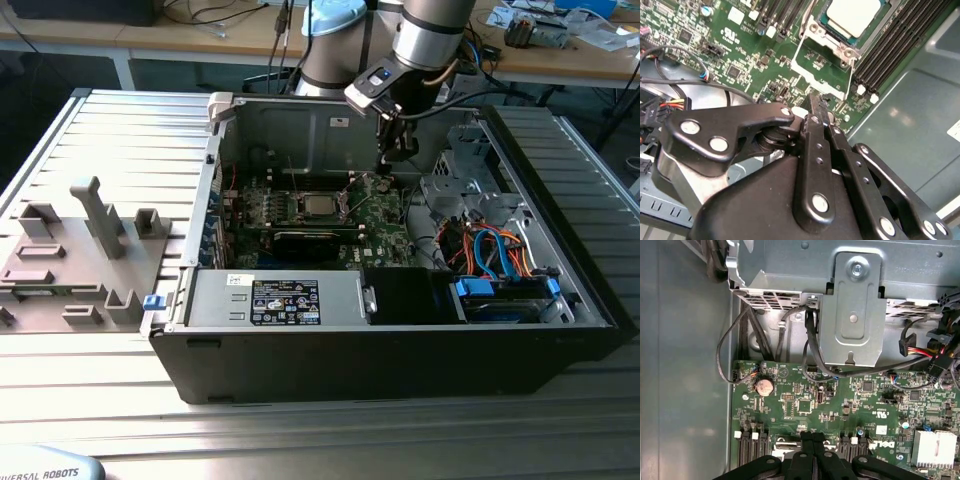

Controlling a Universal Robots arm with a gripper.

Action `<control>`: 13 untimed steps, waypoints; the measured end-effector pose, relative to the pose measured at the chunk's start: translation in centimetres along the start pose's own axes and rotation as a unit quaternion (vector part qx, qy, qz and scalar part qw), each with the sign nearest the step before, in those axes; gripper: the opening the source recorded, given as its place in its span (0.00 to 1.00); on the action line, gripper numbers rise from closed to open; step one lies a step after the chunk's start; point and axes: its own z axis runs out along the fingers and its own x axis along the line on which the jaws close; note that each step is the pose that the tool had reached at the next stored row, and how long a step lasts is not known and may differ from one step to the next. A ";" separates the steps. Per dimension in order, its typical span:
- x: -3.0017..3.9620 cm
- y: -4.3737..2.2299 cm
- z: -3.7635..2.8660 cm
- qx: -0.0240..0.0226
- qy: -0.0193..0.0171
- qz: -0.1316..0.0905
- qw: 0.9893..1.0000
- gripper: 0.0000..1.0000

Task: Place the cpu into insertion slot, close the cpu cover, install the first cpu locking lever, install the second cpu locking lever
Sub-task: 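Close the cpu cover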

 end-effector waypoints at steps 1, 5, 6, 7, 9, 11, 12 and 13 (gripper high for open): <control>0.00 0.01 0.00 0.000 0.000 0.000 1.000 0.11; 0.00 0.01 0.02 -0.012 -0.001 0.000 1.000 0.11; 0.00 0.01 0.02 -0.012 -0.001 0.000 1.000 0.11; 0.00 0.01 0.02 -0.012 -0.001 0.000 1.000 0.11; 0.00 0.01 0.02 -0.012 -0.001 0.000 1.000 0.11; 0.00 0.01 0.02 -0.012 -0.001 0.000 1.000 0.11; 0.03 0.03 0.03 -0.012 -0.001 0.000 1.000 0.11; 0.07 0.06 0.05 -0.012 -0.001 0.000 1.000 0.11</control>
